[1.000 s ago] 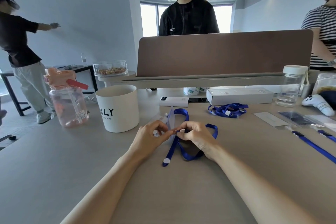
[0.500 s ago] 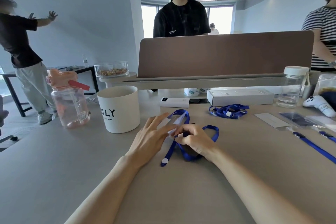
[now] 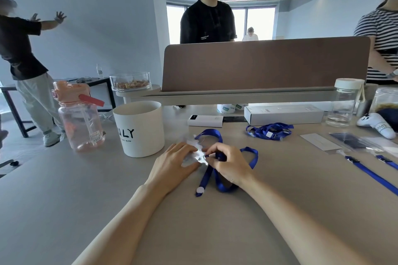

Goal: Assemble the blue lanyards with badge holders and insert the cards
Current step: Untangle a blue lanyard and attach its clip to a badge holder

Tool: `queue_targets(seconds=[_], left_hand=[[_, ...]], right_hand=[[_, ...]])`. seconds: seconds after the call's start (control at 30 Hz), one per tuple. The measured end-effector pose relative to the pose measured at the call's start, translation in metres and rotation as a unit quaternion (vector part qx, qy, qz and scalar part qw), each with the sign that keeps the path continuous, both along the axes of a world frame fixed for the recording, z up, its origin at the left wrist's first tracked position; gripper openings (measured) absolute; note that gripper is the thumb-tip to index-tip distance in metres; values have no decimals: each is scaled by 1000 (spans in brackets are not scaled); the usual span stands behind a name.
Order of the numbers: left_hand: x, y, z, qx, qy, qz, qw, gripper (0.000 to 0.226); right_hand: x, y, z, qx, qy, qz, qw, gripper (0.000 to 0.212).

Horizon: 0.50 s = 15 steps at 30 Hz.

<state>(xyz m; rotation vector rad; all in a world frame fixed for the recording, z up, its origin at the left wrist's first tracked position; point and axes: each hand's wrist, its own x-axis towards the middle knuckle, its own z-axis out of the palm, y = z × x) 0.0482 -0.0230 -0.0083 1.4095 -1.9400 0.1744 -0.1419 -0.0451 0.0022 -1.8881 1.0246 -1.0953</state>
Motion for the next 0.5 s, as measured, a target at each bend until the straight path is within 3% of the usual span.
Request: queue_targets(seconds=[0.17, 0.37, 0.5], left_hand=[[-1, -1, -2, 16, -19, 7, 1000, 32], [2, 1, 3, 55, 32, 18, 998, 30], [2, 1, 4, 41, 7, 49, 998, 36]], right_hand=[[2, 3, -2, -132, 64, -89, 985, 10], [6, 11, -3, -246, 142, -77, 956, 7], [6, 9, -4, -265, 150, -66, 950, 9]])
